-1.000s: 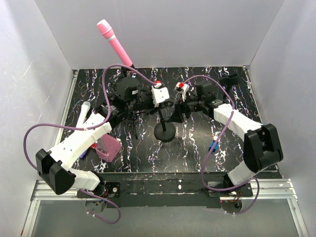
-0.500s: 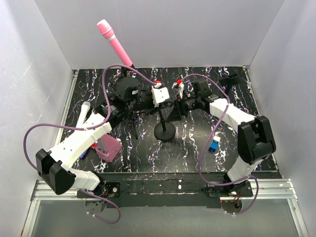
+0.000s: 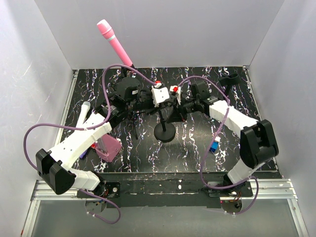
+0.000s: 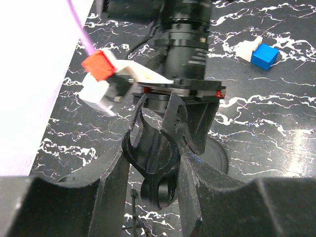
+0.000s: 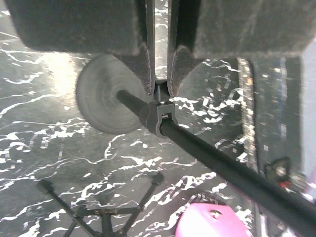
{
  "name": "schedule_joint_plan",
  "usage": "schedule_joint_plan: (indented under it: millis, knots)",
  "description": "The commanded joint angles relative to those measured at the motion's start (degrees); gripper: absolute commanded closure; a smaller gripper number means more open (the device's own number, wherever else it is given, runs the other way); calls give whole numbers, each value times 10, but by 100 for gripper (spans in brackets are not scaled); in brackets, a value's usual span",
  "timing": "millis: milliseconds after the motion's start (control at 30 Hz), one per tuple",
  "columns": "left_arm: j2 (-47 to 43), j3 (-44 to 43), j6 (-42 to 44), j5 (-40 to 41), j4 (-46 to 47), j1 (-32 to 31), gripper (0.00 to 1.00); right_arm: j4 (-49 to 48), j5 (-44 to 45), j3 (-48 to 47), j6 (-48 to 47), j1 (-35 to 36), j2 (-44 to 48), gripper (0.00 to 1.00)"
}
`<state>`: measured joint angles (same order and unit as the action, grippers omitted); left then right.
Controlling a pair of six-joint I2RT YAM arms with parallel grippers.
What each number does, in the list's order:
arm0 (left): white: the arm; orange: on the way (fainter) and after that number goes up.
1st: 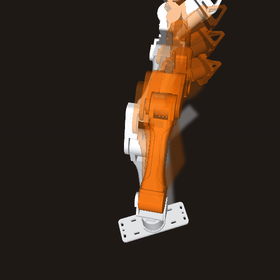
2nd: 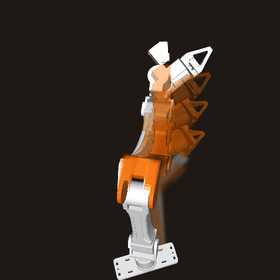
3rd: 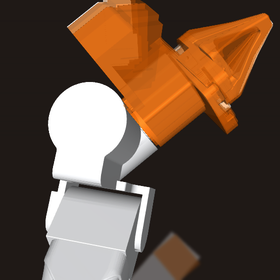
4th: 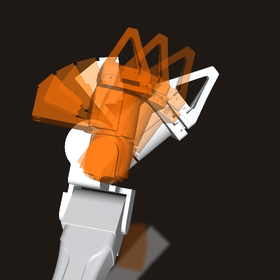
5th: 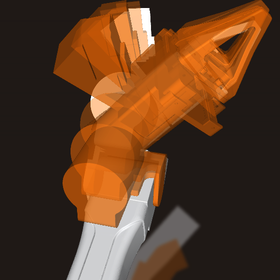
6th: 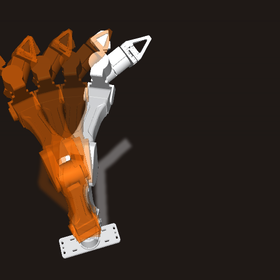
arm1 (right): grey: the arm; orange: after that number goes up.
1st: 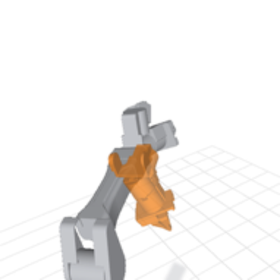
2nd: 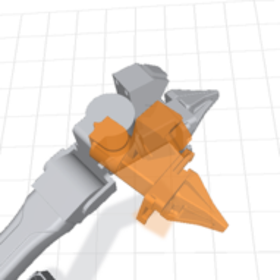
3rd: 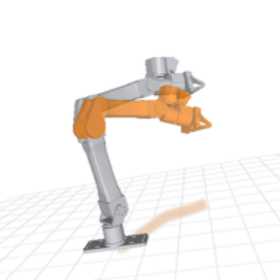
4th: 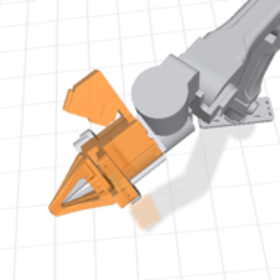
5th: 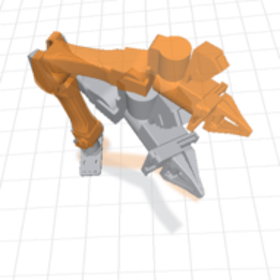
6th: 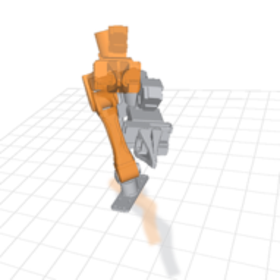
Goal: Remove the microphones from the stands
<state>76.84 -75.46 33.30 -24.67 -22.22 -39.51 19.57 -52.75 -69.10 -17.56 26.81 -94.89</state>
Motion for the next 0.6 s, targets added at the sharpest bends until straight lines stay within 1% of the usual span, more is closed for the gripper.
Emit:
schedule_joint_plan:
  millis: [0, 67, 133, 167, 200, 233, 267, 300, 333, 367, 400, 467, 500, 567]
  knots:
    - [-10, -1, 5, 28, 31, 4, 100, -101, 96, 72, -95, 21, 88, 99]
    - [-8, -2, -7, 36, 40, 4, 100, -190, 141, 121, -121, 30, 126, 99]
    - [-6, -5, -21, 40, 45, 4, 100, -299, 172, 186, -197, 46, 164, 99]
    - [-5, -7, -28, 41, 48, 4, 100, -332, 180, 220, -257, 54, 181, 99]
    - [-1, -10, -46, 45, 53, 5, 100, -389, 195, 275, -349, 72, 202, 99]
    - [3, -20, -62, 50, 56, 6, 100, -494, 200, 337, -432, 84, 214, 99]
    - [11, -32, -74, 51, 49, 7, 100, -590, 181, 404, -532, 87, 213, 99]
    - [21, -46, -77, 46, 42, 7, 100, -686, 164, 445, -602, 87, 197, 99]
    - [28, -52, -77, 39, 40, 7, 100, -764, 152, 477, -643, 87, 160, 99]
    - [31, -57, -77, 36, 43, 7, 100, -833, 151, 494, -659, 87, 133, 99]
    - [34, -57, -78, 35, 48, 7, 100, -869, 151, 500, -670, 87, 113, 99]
    - [38, -57, -79, 35, 52, 7, 100, -887, 164, 500, -665, 87, 99, 97]
    - [39, -57, -78, 35, 51, 7, 100, -880, 173, 497, -653, 88, 103, 89]
    - [37, -54, -79, 35, 49, 7, 100, -832, 195, 489, -631, 87, 127, 65]
